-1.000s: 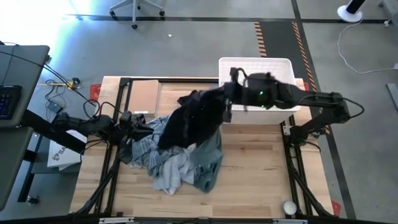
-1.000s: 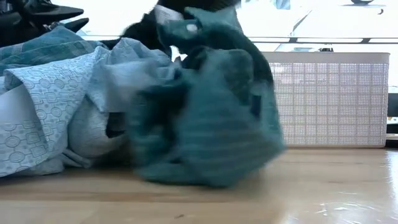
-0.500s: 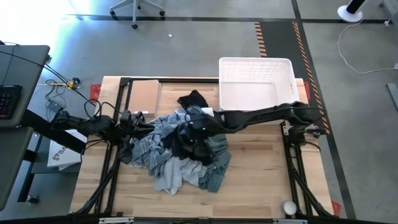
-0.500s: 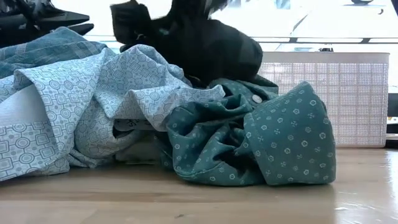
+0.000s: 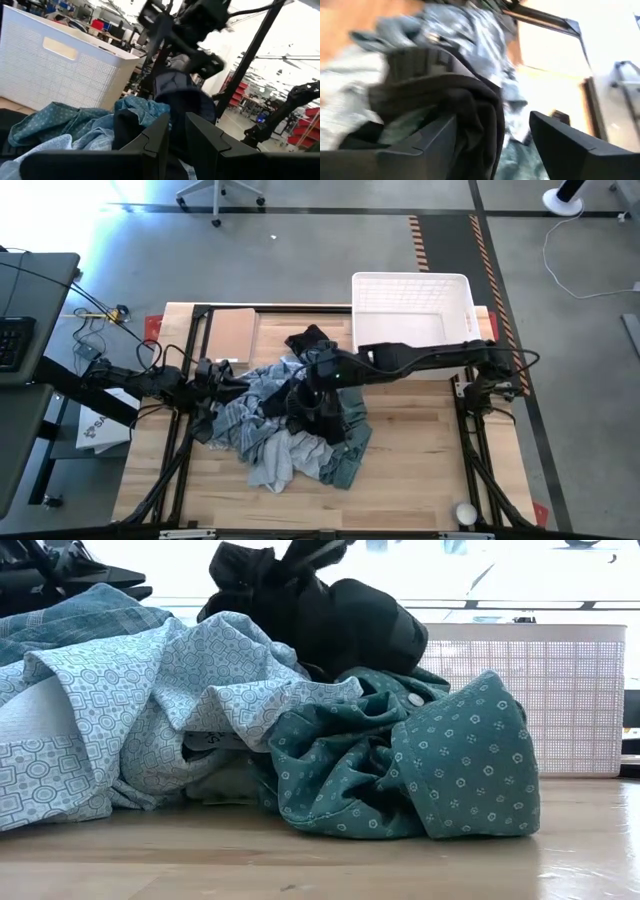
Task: Sort clothes
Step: Put the black boxer into the white laundry bin
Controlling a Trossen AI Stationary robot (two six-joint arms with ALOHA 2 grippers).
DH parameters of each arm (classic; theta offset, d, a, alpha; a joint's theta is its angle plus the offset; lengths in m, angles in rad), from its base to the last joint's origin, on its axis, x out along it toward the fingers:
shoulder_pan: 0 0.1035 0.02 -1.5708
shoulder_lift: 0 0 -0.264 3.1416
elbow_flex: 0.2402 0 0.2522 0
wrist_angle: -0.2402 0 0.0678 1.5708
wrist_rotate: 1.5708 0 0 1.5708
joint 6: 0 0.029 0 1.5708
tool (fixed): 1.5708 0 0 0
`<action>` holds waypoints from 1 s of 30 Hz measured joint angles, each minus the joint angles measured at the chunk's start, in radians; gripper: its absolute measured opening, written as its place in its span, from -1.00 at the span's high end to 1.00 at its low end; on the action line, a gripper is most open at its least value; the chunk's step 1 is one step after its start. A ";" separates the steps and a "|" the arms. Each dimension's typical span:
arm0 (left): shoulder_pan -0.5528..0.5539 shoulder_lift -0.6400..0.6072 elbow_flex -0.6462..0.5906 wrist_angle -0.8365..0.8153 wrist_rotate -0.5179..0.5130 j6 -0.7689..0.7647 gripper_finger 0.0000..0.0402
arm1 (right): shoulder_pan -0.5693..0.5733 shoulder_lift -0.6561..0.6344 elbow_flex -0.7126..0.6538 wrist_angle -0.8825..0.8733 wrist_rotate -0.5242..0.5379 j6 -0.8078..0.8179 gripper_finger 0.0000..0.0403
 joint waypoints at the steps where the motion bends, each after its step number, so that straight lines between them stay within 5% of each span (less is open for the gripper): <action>1: 0.000 0.000 0.000 -0.001 -0.001 -0.010 0.69 | 0.005 0.001 0.005 0.010 -0.024 -0.002 -0.26; 6: 0.000 0.000 0.000 -0.022 0.003 -0.044 0.69 | 0.026 0.025 -0.040 0.124 -0.086 -0.027 -0.27; 10: -0.001 0.000 0.000 -0.049 0.002 -0.051 0.69 | 0.027 0.081 -0.073 0.148 0.026 0.047 -0.16; 13: -0.001 0.000 0.000 -0.057 -0.007 -0.063 0.69 | 0.021 0.111 -0.073 0.175 0.074 0.080 0.13; 19: -0.001 0.000 0.000 -0.058 -0.003 -0.084 0.69 | 0.011 0.120 -0.045 0.228 0.007 0.038 0.92; 27: -0.001 0.000 0.000 -0.076 -0.002 -0.102 0.69 | 0.014 -0.009 0.238 0.148 0.058 -0.118 0.97; 30: -0.001 0.000 0.000 -0.077 0.005 -0.112 0.69 | 0.026 -0.081 0.330 0.079 0.180 -0.179 0.96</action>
